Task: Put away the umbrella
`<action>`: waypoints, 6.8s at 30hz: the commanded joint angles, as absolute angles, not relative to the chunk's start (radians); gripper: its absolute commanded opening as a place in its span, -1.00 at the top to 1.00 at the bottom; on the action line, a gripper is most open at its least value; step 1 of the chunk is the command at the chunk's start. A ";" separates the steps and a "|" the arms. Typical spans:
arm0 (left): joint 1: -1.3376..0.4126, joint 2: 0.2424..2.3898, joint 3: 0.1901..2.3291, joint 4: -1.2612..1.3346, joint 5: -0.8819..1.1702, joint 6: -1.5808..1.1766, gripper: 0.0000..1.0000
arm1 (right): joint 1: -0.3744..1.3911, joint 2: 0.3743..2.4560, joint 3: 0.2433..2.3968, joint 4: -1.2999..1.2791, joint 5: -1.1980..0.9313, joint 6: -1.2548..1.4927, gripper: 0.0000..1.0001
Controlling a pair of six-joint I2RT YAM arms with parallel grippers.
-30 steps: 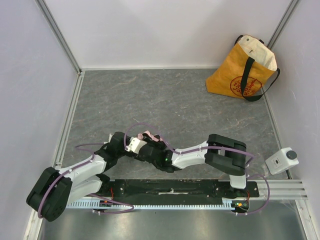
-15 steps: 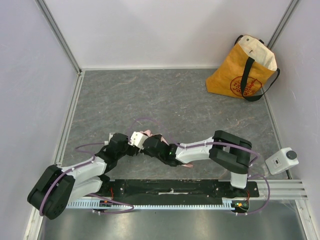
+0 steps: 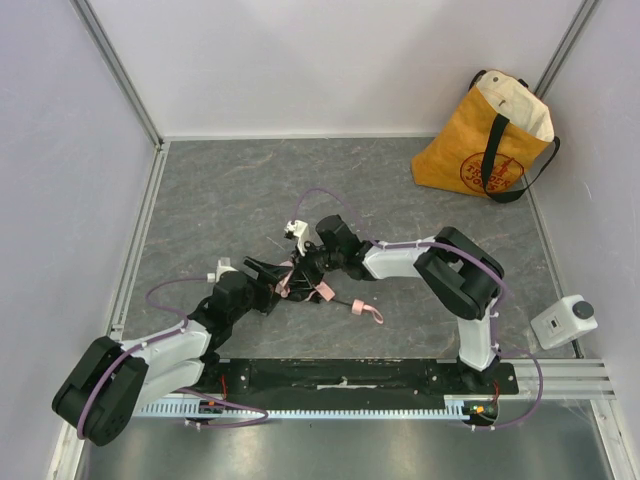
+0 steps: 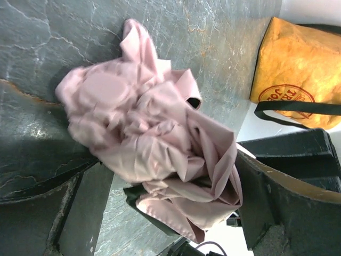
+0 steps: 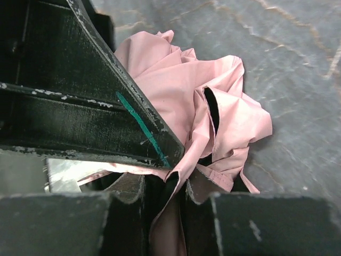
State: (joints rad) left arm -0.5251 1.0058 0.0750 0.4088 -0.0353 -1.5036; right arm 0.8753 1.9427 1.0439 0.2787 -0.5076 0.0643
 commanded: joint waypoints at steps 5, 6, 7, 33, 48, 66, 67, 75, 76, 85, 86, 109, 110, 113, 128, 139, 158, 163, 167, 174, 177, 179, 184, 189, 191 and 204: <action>-0.515 1.090 0.107 0.284 -0.045 -1.356 -0.90 | 0.758 2.155 1.058 0.017 -0.926 0.210 1.00; -0.515 1.112 0.116 0.279 -0.034 -1.356 -0.87 | 0.750 2.170 1.068 0.032 -0.951 0.233 1.00; -0.517 1.135 0.121 0.278 -0.025 -1.356 -0.85 | 0.746 2.186 1.080 0.031 -0.977 0.239 1.00; -0.517 1.423 0.144 0.466 0.081 -1.436 -0.79 | 0.704 2.151 0.993 0.747 -1.166 0.905 1.00; -0.515 1.508 0.114 0.681 0.008 -1.327 -0.80 | 0.721 2.114 0.970 0.701 -1.223 0.851 1.00; -0.517 1.523 -0.043 1.060 -0.046 -1.322 0.58 | 0.716 2.094 1.124 -0.035 -0.978 0.313 0.85; -0.515 1.507 -0.040 1.039 -0.049 -1.319 0.72 | 0.716 2.076 1.126 -0.066 -0.909 0.305 0.67; -0.525 1.457 -0.023 0.959 -0.058 -1.354 0.97 | 0.748 1.864 1.088 -0.063 -0.628 0.281 -0.37; -0.525 1.457 -0.020 0.937 -0.057 -1.373 0.96 | 0.765 1.836 1.078 -0.055 -0.602 0.273 -0.49; -0.549 1.431 0.035 0.783 -0.051 -1.482 0.96 | 0.897 1.735 1.037 0.063 -0.517 0.210 -0.75; -0.551 1.427 0.038 0.758 -0.051 -1.500 0.97 | 0.914 1.735 1.043 0.036 -0.484 0.196 -0.75; -0.572 1.250 0.258 0.009 -0.020 -1.755 0.96 | 1.236 1.927 1.037 0.075 0.325 0.034 0.56; -0.574 1.244 0.253 0.014 -0.028 -1.755 0.97 | 1.236 1.928 1.031 0.077 0.310 0.043 0.75; -0.575 1.217 0.227 0.077 -0.044 -1.720 0.87 | 1.229 1.922 0.996 0.087 0.252 0.058 1.00; -0.572 0.970 -0.029 0.348 -0.109 -1.563 -0.90 | 0.892 1.905 0.839 0.201 -0.518 0.173 1.00; -0.572 1.050 0.052 0.305 -0.149 -1.468 -0.94 | 0.799 1.974 0.880 0.392 -0.919 0.423 1.00; -0.581 1.124 0.014 0.537 -0.140 -1.362 0.38 | 0.709 2.382 0.928 1.753 -1.161 1.646 1.00; -0.581 1.157 0.005 0.569 -0.118 -1.371 0.80 | 0.701 2.369 0.896 1.691 -1.149 1.599 0.99; -0.581 1.152 0.005 0.560 -0.106 -1.384 0.96 | 0.701 2.200 0.894 0.836 -1.041 0.960 0.51; -0.581 1.131 0.018 0.503 -0.086 -1.417 0.97 | 0.690 2.039 1.038 0.065 -0.727 0.382 -0.50; -0.583 1.131 0.017 0.506 -0.066 -1.431 0.97 | 0.690 1.971 1.048 0.002 -0.635 0.276 -0.82; -0.581 1.123 0.008 0.515 -0.054 -1.443 0.96 | 0.690 1.909 1.054 -0.061 -0.597 0.210 -0.96; -0.581 1.104 0.000 0.534 -0.046 -1.451 0.97 | 0.689 1.806 1.115 -0.199 -0.499 0.077 -0.96; -0.580 1.086 0.000 0.572 -0.044 -1.450 0.96 | 0.695 1.678 1.131 -0.247 -0.410 0.061 -0.96; -0.581 1.074 -0.024 0.584 -0.048 -1.448 0.96 | 0.706 1.623 1.118 -0.250 -0.376 0.064 -0.96; -0.581 1.074 -0.037 0.676 -0.035 -1.436 0.97 | 0.802 1.719 1.023 0.047 -0.606 0.158 -0.56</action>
